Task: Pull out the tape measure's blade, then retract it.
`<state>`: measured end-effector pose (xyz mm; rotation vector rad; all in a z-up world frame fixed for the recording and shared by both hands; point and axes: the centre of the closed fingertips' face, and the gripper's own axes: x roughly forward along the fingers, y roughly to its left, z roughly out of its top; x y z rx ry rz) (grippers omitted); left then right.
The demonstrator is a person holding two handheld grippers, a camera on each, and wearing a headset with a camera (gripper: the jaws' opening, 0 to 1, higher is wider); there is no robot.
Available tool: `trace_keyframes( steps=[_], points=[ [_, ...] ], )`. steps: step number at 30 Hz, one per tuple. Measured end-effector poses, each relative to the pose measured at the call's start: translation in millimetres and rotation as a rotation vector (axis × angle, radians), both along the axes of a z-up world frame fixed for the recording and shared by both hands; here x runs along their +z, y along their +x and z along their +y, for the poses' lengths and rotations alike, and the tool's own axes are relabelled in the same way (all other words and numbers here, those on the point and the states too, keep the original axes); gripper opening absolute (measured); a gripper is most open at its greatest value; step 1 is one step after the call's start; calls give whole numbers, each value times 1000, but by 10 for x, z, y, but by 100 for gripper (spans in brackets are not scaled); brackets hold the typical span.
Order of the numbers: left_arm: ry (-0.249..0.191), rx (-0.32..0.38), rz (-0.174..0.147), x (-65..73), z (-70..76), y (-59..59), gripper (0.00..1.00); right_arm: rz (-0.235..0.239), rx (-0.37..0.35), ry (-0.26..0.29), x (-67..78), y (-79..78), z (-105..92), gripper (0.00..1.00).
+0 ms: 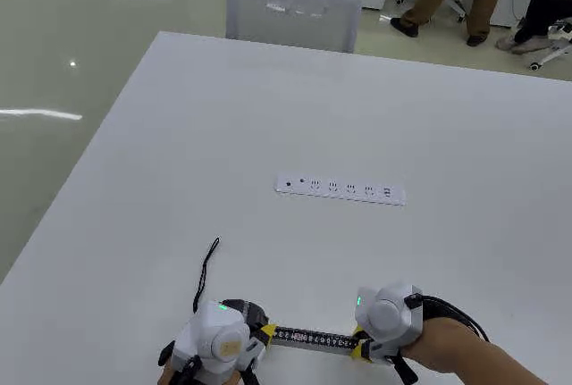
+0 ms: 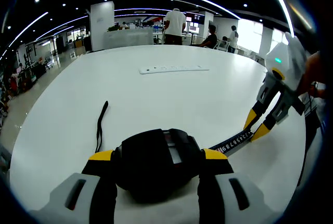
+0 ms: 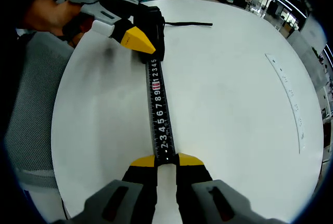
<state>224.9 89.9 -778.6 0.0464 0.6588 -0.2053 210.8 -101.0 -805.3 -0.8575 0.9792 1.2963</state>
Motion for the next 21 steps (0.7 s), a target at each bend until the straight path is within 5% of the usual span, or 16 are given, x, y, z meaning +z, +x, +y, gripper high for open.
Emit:
trace_keyframes(
  steps=[21],
  points=[
    [-4,-3,3,-54,13,39,58,-1,20,22,-63,-21,230,11]
  ],
)
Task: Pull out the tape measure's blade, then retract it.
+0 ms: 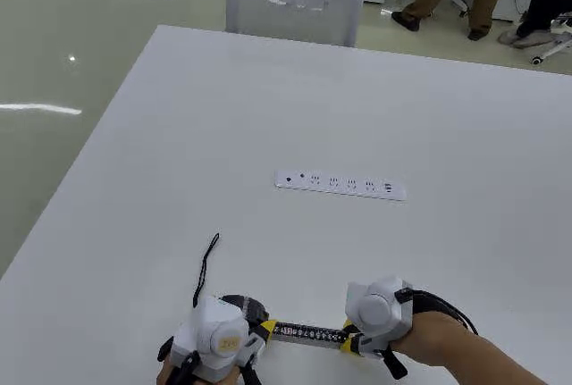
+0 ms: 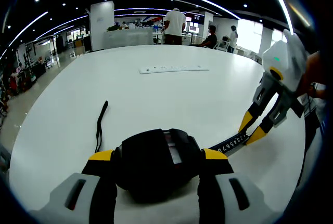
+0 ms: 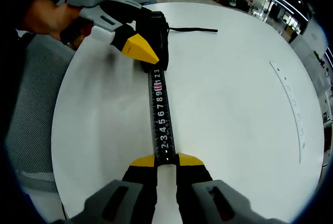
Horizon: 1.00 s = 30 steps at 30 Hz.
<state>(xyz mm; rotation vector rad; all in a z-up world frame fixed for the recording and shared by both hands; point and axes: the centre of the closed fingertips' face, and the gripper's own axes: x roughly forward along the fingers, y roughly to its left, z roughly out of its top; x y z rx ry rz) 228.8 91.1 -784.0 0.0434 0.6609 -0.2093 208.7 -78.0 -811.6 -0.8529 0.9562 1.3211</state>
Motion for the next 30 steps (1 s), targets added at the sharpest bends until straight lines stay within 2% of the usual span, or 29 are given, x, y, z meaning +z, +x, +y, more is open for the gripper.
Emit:
trace_keyframes(
  steps=[7,9,13,16,20,30],
  points=[
    [0,-2,0,-32,10,4,58,-2,0,8,-17,-1,72,11],
    [0,-1,-1,3,0,-15,58,-1,3,9,-15,-1,96,11],
    [-1,-1,0,-18,1,-16,58,-1,11,13,-8,-1,140,11],
    [0,-1,0,8,-10,-26,58,0,14,14,-49,25,164,11],
    [-2,-2,1,-30,-1,-12,58,0,17,23,-27,3,209,11],
    [-4,-3,1,17,-12,-31,58,-1,24,35,69,-59,296,11]
  ],
)
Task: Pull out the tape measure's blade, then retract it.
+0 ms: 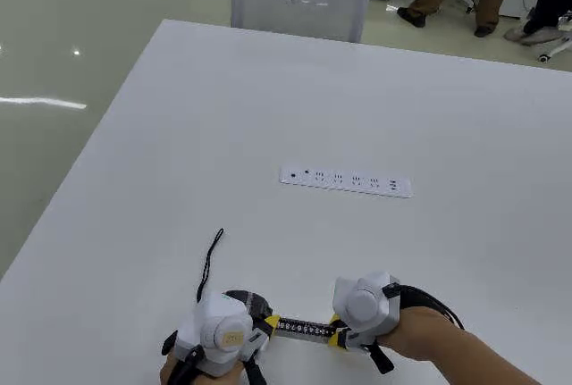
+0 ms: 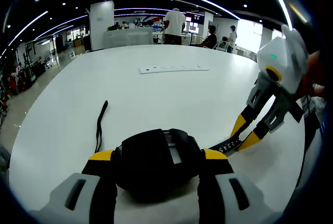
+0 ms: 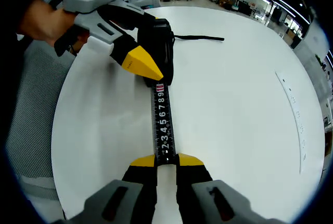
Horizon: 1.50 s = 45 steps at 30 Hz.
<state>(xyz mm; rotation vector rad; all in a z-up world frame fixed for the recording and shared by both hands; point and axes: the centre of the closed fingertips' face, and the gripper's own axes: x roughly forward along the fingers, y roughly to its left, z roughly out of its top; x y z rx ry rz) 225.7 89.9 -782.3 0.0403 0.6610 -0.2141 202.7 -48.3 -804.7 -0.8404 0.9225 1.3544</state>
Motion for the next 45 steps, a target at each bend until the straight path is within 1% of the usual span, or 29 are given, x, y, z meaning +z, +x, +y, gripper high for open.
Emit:
trace_keyframes(
  steps=[3,8,11,13,15,25,27,28,32,33,36,41,45],
  points=[
    [1,0,-1,21,-8,-10,58,1,2,7,35,-8,16,11],
    [-1,0,-1,-5,5,-2,58,-2,3,23,49,-5,98,11],
    [-1,0,-1,-2,7,-5,58,-1,12,22,21,0,102,11],
    [-1,0,-1,16,1,-15,58,-1,14,22,-7,31,114,11],
    [-1,1,-2,10,3,-12,58,-2,15,24,-2,31,129,11],
    [-3,1,0,84,-25,-45,58,-2,19,25,-69,52,197,11],
    [-4,1,0,83,-26,-42,58,-3,23,25,-72,42,228,11],
    [-4,0,1,58,-20,-32,58,-1,20,26,-77,42,234,11],
    [-7,2,-2,63,-21,-32,58,0,21,30,-121,55,258,11],
    [-7,1,-4,62,-20,-33,58,0,21,31,-105,38,300,11],
    [-7,1,-2,55,-13,-30,58,1,27,34,-128,46,328,11],
    [-10,0,1,19,0,-18,58,1,34,36,-40,12,369,12],
    [-10,1,0,-10,7,-8,59,1,32,40,-40,17,394,12]
  ],
)
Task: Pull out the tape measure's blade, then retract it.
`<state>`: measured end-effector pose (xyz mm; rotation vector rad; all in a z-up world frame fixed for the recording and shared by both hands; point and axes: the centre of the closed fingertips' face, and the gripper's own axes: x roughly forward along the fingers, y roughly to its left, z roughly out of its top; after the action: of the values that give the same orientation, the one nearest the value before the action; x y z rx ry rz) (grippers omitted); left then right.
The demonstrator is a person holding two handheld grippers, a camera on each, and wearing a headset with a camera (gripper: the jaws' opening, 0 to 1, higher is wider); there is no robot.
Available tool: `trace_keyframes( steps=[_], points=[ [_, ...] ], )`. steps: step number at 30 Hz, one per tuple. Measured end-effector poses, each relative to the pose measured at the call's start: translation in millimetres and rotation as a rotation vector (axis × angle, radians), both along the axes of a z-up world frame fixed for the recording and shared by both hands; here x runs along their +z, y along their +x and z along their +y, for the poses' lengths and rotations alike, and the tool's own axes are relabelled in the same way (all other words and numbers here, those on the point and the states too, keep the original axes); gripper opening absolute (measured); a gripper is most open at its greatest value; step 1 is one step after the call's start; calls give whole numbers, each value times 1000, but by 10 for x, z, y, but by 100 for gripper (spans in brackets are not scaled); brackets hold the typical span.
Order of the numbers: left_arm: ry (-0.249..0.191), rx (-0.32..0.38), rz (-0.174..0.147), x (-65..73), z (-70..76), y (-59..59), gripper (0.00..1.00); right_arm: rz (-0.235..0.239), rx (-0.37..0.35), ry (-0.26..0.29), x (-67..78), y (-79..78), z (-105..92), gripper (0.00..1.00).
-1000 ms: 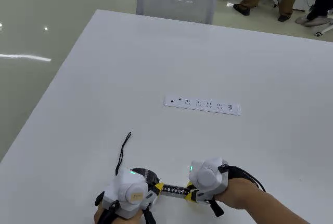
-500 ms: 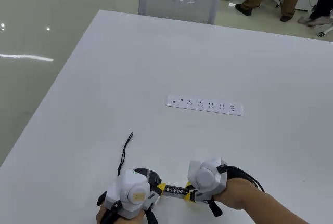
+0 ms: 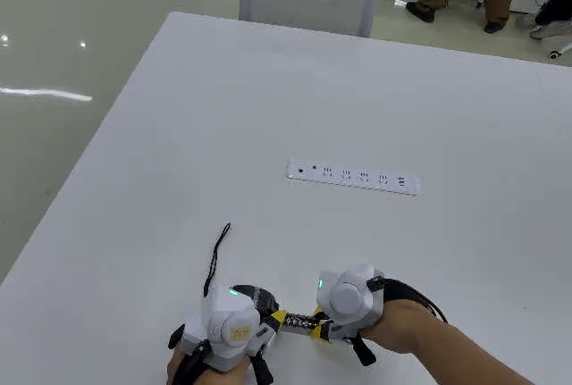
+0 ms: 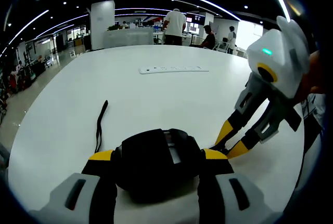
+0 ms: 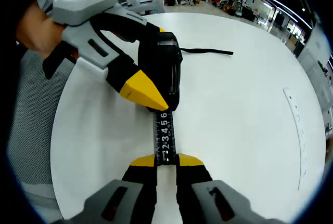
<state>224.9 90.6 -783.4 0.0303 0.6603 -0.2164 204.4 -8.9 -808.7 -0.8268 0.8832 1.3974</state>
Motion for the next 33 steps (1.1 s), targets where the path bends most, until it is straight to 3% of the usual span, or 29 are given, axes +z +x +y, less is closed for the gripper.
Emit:
trace_keyframes(
  steps=[13,33],
  points=[
    [0,-1,-1,6,5,1,59,0,4,20,-37,13,90,12],
    [-13,-14,6,35,-17,14,59,6,17,66,41,-3,293,12]
  ],
)
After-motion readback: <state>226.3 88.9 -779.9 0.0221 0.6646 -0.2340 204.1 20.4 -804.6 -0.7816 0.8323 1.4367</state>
